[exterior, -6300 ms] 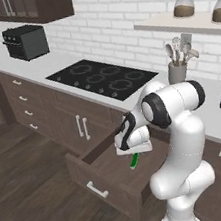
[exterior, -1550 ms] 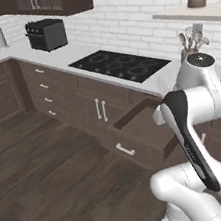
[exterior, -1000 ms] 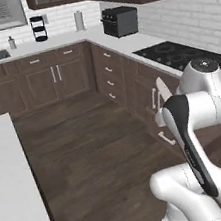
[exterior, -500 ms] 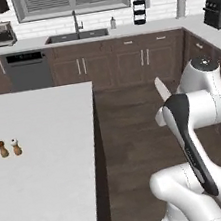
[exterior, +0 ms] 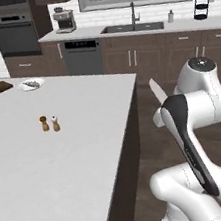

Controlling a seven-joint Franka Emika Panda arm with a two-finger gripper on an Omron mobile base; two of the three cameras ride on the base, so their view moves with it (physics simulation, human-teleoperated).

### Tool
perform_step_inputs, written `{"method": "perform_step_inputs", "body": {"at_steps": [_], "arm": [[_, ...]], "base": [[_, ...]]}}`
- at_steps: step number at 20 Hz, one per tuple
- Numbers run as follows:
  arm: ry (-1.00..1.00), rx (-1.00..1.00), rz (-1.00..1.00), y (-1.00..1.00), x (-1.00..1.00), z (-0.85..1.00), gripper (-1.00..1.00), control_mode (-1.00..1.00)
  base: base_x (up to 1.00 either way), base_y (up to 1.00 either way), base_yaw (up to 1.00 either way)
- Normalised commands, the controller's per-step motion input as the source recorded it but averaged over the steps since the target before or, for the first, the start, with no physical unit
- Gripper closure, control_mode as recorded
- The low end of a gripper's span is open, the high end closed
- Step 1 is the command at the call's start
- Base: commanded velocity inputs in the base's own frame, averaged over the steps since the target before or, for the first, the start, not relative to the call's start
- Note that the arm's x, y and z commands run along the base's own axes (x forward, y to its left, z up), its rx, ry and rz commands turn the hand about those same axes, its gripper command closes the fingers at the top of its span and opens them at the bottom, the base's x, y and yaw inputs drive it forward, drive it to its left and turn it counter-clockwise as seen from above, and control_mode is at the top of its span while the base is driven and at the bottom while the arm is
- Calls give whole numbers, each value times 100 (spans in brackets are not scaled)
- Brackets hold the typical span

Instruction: Pick up the knife from the drawer and place it on the cutting board. Then place the meat from the plate to the cutting board.

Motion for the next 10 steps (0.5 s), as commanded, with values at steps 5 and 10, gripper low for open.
{"method": "perform_step_inputs", "body": {"at_steps": [5,10], "arm": [[0,0,0,0,0,0,100,100],[0,0,0,0,0,0,100,100]], "base": [[100,-79,0],[100,-25,0]]}}
